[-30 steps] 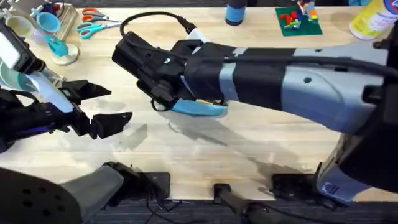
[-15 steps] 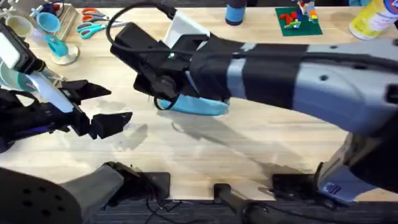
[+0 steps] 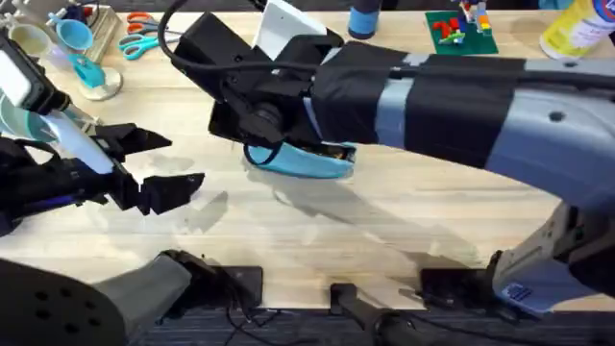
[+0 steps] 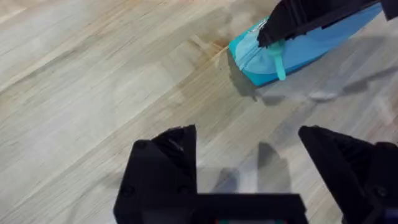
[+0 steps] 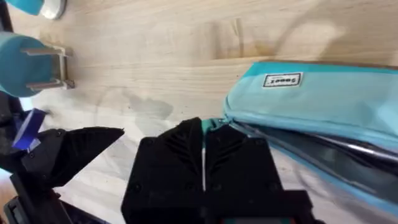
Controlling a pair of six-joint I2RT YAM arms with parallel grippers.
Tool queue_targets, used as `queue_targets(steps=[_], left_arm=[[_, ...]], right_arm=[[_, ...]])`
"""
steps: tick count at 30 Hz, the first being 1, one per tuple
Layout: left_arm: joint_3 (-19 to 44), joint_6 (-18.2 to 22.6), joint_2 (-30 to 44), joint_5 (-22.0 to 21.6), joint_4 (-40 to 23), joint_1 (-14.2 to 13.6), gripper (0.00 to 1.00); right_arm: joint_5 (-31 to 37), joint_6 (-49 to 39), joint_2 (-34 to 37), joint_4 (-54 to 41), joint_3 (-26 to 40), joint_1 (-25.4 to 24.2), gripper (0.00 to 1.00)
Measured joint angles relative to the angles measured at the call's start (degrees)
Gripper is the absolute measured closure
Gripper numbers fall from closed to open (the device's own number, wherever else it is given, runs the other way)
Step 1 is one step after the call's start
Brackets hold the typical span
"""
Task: Unzip the bag, pick up the pens from the table one at a time and place them inside, then zip the bag closed.
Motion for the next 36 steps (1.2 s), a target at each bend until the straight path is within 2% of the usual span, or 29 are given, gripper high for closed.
queue_targets(steps=[7, 13, 20, 27, 32, 36], left_arm=[[0.0, 0.0, 0.0, 0.7, 0.2, 0.0, 0.007], [0.0, 0.0, 0.1, 5.1, 1.8, 0.0, 0.007], [0.0, 0.7, 6.5, 8.7, 5.1, 0.0, 0.007], [0.0, 10.4, 14.4, 14.1, 5.2, -2.0, 0.007], [0.0, 17.1, 18.2, 15.5, 5.4, -5.7, 0.007], [0.0, 19.8, 20.3, 16.1, 8.8, -9.1, 0.007]], right_arm=[[-0.4, 0.0, -0.2, -0.5, 0.0, -0.4, 0.970], [-0.4, 0.0, -0.2, -0.5, 0.0, -0.4, 0.971], [-0.4, 0.0, -0.2, -0.5, 0.0, -0.4, 0.970], [-0.4, 0.0, -0.2, -0.5, 0.0, -0.4, 0.970], [-0.4, 0.0, -0.2, -0.5, 0.0, -0.4, 0.970], [-0.4, 0.0, -0.2, -0.5, 0.0, -0.4, 0.970]])
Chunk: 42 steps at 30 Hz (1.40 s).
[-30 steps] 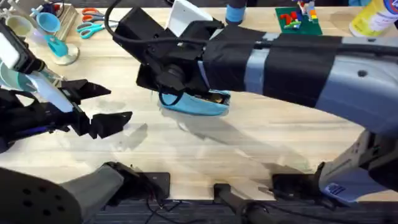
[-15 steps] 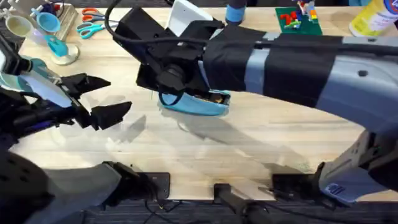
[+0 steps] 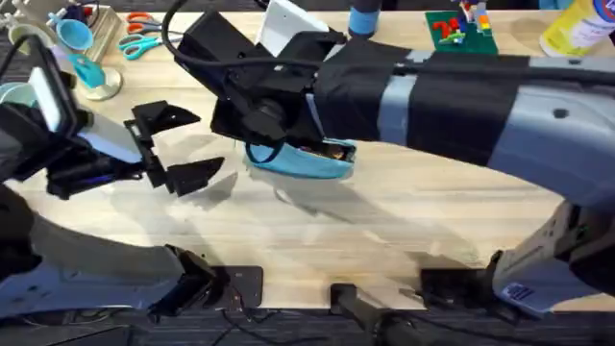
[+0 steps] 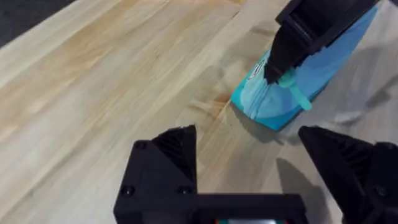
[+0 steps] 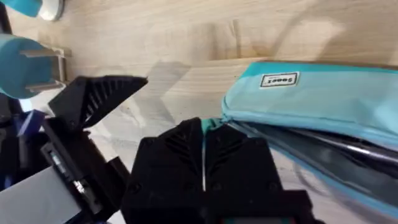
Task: Unzip the bag, pick up the pens from the table one at a time and place them inside, then zip the bag closed.
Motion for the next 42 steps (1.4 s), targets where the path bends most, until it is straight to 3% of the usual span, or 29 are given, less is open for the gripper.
queue_targets(steps=[13, 20, 30, 36, 42], left_arm=[[0.0, 0.5, 1.0, 1.0, 8.7, -11.0, 0.007], [0.0, -8.2, 1.0, 0.8, 17.1, -14.7, 0.007], [0.0, -15.4, 1.2, -0.8, 18.9, -22.9, 0.007], [0.0, -16.5, 2.2, -1.2, 19.5, -24.4, 0.007], [0.0, -16.9, 2.2, -1.3, 19.5, -24.4, 0.127]], right_arm=[[0.0, 0.0, 0.0, 0.0, 0.0, 0.0, 0.970], [0.0, 0.0, 0.0, 0.0, 0.0, 0.0, 0.971], [0.0, 0.0, 0.0, 0.0, 0.0, 0.0, 0.970], [0.0, 0.0, 0.0, 0.0, 0.0, 0.0, 0.970], [0.0, 0.0, 0.0, 0.0, 0.0, 0.0, 0.970]])
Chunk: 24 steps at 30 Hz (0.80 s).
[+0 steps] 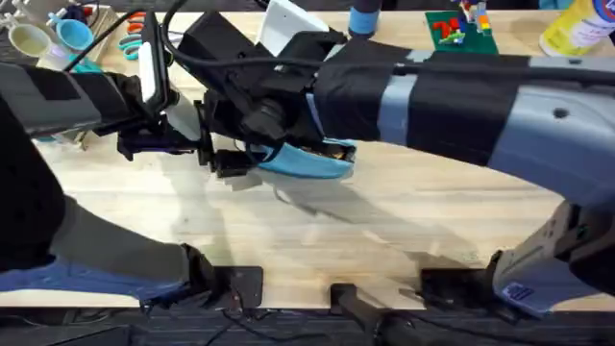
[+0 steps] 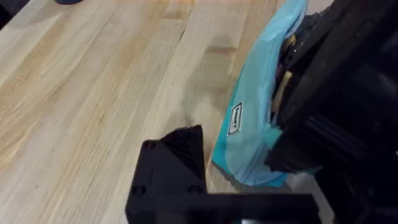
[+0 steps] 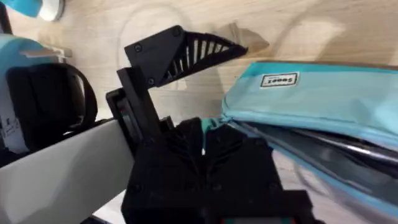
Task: Unzip the bag, pick up the pens from the table one at a time and place them inside, then zip the bag closed.
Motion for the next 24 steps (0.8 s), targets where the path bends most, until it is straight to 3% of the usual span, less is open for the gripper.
queue_targets(steps=[4, 9, 11, 14, 16, 24], left_arm=[[0.0, 0.0, 0.0, 0.0, 0.0, 0.0, 0.200], [0.0, -0.2, 0.0, 0.3, -0.3, 0.0, 0.385], [0.0, -0.3, 0.0, 0.7, -0.5, 0.0, 0.503], [-0.1, -0.2, 0.0, 1.1, -0.3, 0.0, 0.784], [-0.1, -0.4, 0.0, 1.1, -0.2, 0.0, 0.918], [-0.2, -0.4, 0.0, 1.1, -0.2, 0.0, 0.952]], right_arm=[[0.0, 0.0, 0.0, 0.0, 0.0, 0.0, 0.970], [0.0, 0.0, 0.0, 0.1, 0.0, -0.2, 0.970], [0.1, 0.0, 0.0, 0.2, 0.0, -0.3, 0.970], [0.4, 0.0, 0.0, 0.2, 0.0, -0.5, 0.970], [0.4, 0.0, 0.0, 0.0, 0.0, -0.5, 0.970], [0.5, 0.0, 0.0, -0.1, 0.0, -0.5, 0.970]])
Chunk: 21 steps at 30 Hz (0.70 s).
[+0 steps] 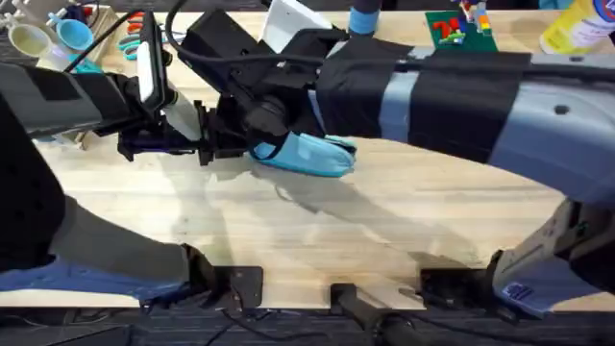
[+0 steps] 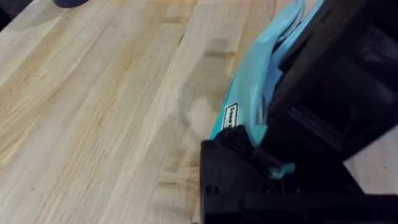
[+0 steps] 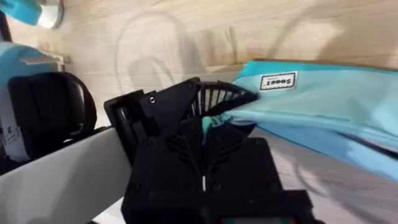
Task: Unzip the bag, pick up the pens from the table one at a time and place them inside, then zip the bag closed.
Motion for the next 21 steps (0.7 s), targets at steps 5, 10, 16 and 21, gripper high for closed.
queue_targets(steps=[5, 10, 16, 21], left_arm=[[0.0, 0.0, 0.0, 0.0, 0.0, 0.0, 0.945], [0.0, 0.0, 0.0, 0.0, 0.0, -0.1, 0.954], [0.0, 0.0, 0.0, 0.2, 0.0, -0.1, 0.954], [0.0, 0.0, 0.0, 0.7, 0.0, -0.1, 0.956]], right_arm=[[0.0, 0.0, 0.0, -0.6, 0.0, 0.0, 0.969], [-0.2, -0.7, -0.1, -2.7, 0.4, -0.7, 0.969], [-1.0, -2.2, -0.8, -4.6, 0.6, -1.5, 0.969], [-1.3, -4.3, -2.0, -5.4, 0.6, -1.9, 0.969]])
